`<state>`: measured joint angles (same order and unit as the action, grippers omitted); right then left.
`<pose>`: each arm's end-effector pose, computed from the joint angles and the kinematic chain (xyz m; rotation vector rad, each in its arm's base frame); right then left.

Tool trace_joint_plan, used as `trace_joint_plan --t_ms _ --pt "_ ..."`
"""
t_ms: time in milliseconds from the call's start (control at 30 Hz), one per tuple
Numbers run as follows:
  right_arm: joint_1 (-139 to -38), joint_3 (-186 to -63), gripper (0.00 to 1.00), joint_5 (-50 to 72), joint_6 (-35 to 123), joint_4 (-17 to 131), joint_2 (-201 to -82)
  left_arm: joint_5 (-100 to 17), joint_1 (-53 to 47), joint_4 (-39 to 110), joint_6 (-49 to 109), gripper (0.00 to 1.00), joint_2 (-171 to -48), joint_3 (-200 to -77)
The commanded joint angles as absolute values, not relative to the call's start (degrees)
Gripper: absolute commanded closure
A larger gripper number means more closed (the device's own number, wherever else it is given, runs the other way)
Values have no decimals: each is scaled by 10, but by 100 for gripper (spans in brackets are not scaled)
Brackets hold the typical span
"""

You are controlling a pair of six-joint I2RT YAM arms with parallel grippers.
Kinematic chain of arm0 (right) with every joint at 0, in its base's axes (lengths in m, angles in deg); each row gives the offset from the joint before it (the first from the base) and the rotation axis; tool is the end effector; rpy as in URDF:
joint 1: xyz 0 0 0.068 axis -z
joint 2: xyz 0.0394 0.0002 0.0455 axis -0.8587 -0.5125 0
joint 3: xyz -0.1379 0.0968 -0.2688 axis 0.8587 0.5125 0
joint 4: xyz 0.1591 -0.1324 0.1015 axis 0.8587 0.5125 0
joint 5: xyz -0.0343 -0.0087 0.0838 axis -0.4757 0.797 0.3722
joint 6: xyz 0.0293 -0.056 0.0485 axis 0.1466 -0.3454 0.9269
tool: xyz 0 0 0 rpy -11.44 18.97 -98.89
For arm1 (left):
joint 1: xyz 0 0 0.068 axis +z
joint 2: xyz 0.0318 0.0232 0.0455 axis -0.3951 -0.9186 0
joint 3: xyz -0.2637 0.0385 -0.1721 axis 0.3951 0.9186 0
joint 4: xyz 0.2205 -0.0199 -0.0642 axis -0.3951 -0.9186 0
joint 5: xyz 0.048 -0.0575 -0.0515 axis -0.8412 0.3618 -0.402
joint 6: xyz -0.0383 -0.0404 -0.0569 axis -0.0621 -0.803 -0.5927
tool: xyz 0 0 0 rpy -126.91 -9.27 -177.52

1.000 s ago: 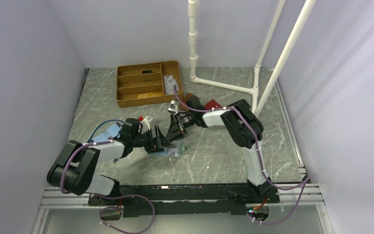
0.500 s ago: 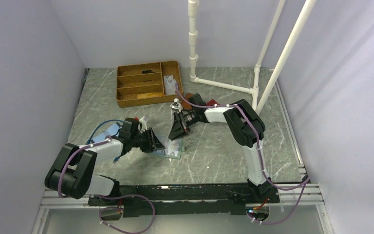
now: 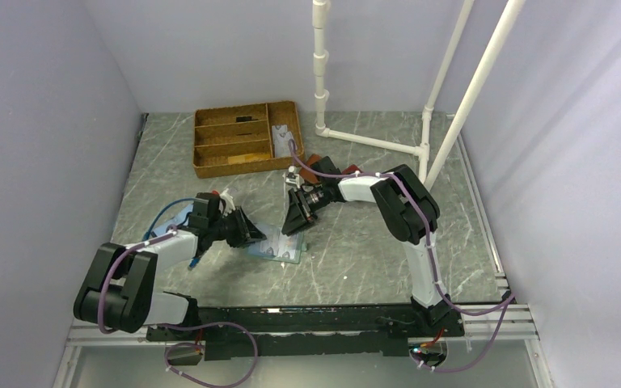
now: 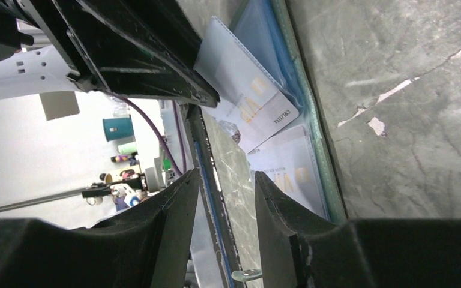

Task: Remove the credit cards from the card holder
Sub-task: Remove the credit card from the card holder.

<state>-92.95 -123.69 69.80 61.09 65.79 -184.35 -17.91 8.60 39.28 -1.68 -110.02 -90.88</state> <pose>0.3232 0.2921 0.1635 0.6658 -2.3874 -1.7428 0.1997 -0.0895 0.1893 -0.3386 2.4991 -1.1113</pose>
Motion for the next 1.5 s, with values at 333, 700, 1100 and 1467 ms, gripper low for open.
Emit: trace_joint_plan --t_ms 333,700,1100,1467 --pt "-929 -1277 56 711 514 728 -1837 -60 115 570 -46 100 -1101 -863" --pt "-925 -1267 55 712 524 720 -1845 -36 115 742 -125 100 -1140 -828" --pt "-918 -1225 56 775 639 584 -1836 -31 115 908 -225 100 -1181 -809" --pt "-919 -1185 68 811 758 426 -1819 -34 115 908 -237 100 -1176 -809"
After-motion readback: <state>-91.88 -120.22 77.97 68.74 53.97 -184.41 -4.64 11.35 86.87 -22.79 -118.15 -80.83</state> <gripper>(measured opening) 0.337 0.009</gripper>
